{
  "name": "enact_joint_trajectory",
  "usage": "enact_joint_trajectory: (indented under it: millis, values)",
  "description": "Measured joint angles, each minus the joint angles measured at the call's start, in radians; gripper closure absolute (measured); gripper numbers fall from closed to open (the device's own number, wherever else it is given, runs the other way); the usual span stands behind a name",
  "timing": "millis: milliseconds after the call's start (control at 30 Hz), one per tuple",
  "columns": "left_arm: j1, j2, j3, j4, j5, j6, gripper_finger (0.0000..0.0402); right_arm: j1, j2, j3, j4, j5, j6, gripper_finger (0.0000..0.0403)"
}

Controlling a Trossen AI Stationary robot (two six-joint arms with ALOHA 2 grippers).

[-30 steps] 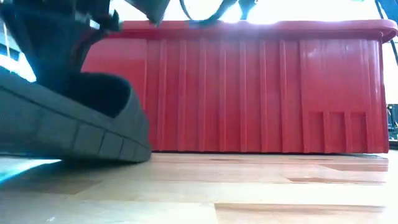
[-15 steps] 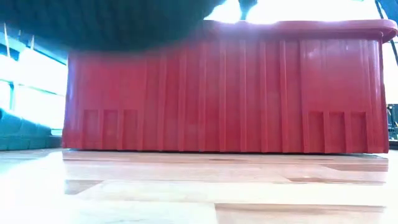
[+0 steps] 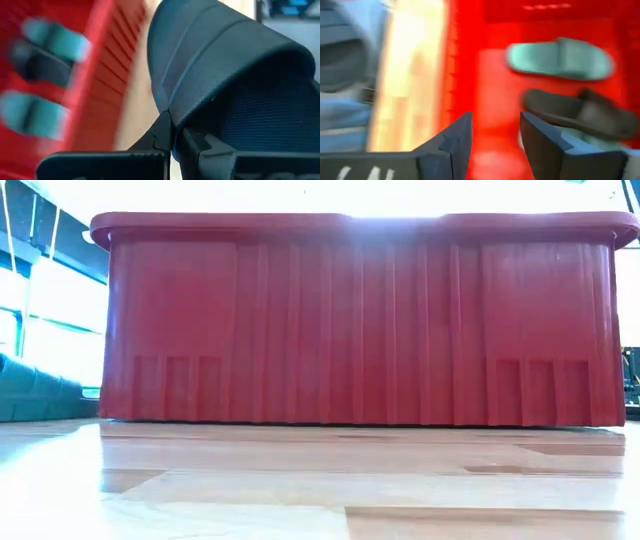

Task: Pick and place slides into bin
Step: Put the black slide into the red bin

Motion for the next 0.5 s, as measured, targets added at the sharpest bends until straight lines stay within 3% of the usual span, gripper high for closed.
enact_joint_trajectory:
  millis: [133, 300, 400, 500]
  values:
    - [0.046, -0.069, 0.0, 0.0, -0.133, 0.144, 0.0401, 0.044, -0.048, 0.0, 0.0, -0.083, 0.07, 0.0263]
    - [0.154, -0.152, 0.0, 0.0, -0.283, 0.32, 0.0401, 0.134, -0.103, 0.001, -0.001, -0.056, 0.157, 0.0269]
    - [0.272, -0.182, 0.0, 0.0, -0.287, 0.407, 0.0401, 0.206, -0.113, 0.001, 0.0, 0.015, 0.207, 0.0269]
    - [0.414, -0.185, -0.001, 0.0, -0.223, 0.48, 0.0402, 0.281, -0.11, 0.001, 0.0, 0.136, 0.261, 0.0269]
